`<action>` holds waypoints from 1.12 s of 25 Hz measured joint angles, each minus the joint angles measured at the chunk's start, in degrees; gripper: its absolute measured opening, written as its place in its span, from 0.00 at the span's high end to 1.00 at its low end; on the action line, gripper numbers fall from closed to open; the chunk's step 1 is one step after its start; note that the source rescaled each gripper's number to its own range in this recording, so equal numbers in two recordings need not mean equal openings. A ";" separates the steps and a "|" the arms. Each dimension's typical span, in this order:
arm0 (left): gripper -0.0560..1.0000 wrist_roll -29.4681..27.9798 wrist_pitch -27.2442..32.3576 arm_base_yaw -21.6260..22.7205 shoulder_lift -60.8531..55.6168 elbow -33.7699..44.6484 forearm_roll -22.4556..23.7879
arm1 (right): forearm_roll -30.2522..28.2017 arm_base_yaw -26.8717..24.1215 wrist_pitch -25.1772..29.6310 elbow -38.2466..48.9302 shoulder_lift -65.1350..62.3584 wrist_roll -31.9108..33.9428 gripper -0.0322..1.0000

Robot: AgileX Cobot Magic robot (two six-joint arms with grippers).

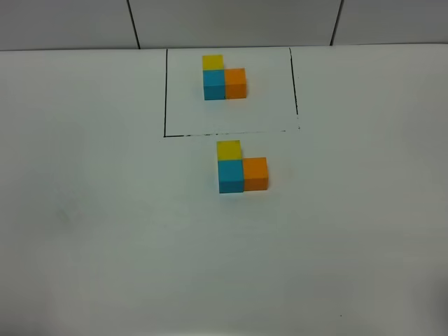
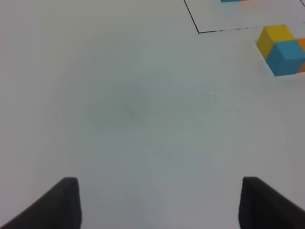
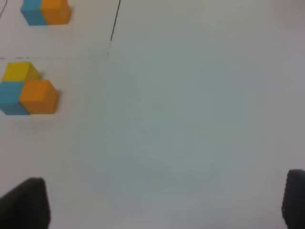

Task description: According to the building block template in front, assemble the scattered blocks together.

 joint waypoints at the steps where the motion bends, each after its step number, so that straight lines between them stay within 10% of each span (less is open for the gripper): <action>1: 0.49 0.00 0.00 0.00 0.00 0.00 0.00 | 0.00 0.00 0.94 0.20 -1.77 0.21 0.02; 28: 0.49 0.00 0.00 0.00 0.00 0.00 0.00 | 0.63 5.99 6.65 7.18 -18.37 2.32 0.09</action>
